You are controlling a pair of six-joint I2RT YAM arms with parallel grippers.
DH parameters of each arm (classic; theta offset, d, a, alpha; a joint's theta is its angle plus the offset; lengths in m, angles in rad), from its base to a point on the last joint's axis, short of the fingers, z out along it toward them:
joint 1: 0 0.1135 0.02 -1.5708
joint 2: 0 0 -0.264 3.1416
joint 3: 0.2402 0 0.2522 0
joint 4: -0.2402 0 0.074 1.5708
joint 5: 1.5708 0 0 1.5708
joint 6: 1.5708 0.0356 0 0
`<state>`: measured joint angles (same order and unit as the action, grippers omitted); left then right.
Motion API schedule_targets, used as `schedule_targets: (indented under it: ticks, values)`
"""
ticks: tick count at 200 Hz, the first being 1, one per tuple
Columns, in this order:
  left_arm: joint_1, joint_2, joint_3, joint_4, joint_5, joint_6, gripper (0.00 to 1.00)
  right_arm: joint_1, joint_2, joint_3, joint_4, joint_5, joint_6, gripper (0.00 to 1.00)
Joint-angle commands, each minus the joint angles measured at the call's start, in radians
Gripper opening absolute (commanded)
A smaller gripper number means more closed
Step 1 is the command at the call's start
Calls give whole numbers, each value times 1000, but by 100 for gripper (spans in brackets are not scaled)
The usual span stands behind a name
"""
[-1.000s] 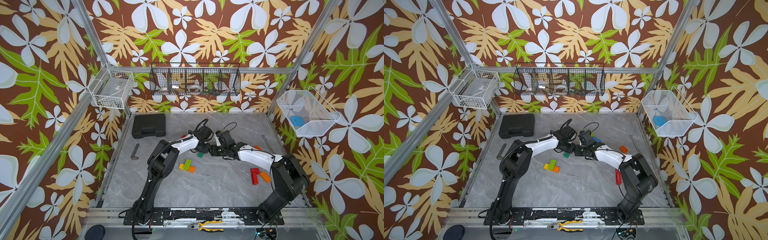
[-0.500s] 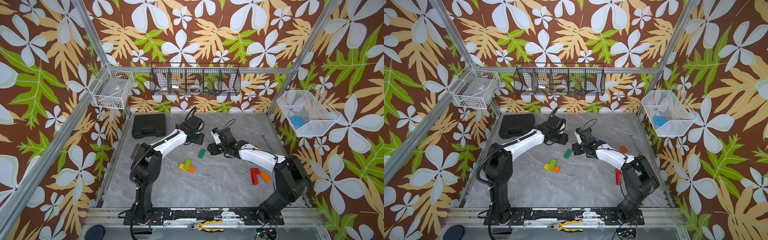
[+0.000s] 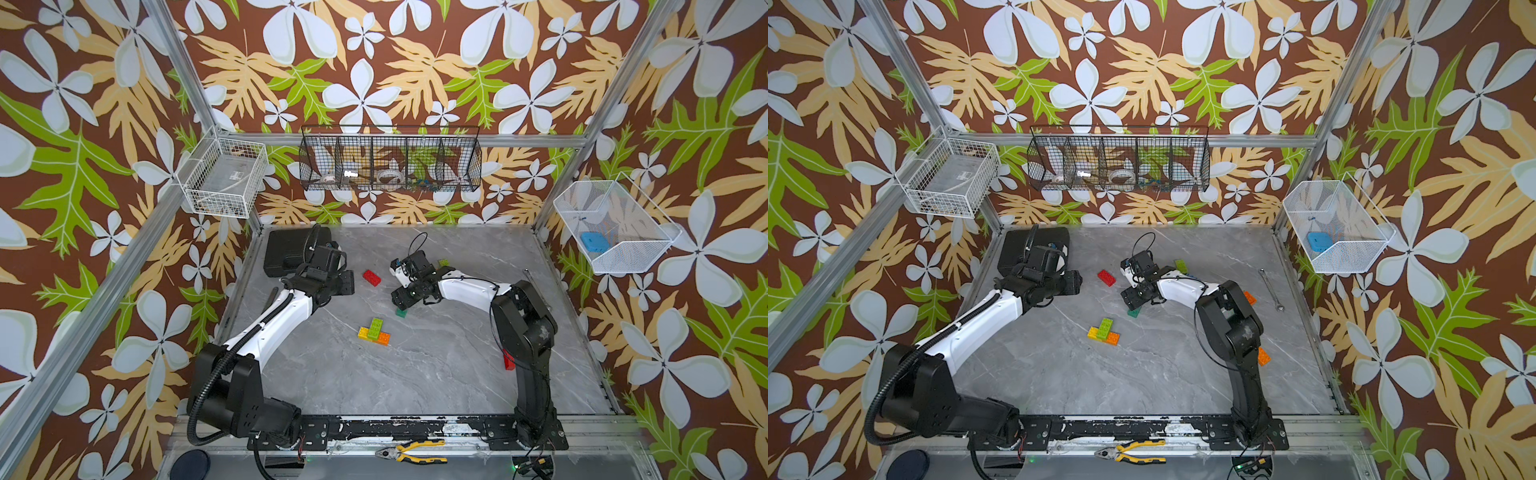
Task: Assemble a rectangle with lego
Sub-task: Move the lego brick at the center of the board, then pick up the lego brick from the center of the board.
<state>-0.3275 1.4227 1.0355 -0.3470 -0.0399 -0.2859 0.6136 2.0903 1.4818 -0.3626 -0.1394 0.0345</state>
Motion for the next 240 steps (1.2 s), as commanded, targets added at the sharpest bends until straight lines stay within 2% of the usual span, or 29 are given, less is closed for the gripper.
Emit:
schedule_targets:
  ticks: [1, 37, 92, 142, 240]
  values:
    - [7, -8, -19, 48, 11, -11, 62, 8, 21, 25, -50, -44, -18, 79]
    - [7, -1, -19, 53, 16, -9, 62, 12, 5, -3, -74, -74, -13, 79]
    - [6, 16, -16, 61, 32, -12, 62, 49, -58, -86, -88, 9, -17, 80]
    - [7, 13, -19, 64, 40, -17, 62, 55, -48, -57, -113, 54, -28, 77]
    - [7, 8, -34, 73, 43, -16, 61, 61, -7, -22, -102, 28, 63, 71]
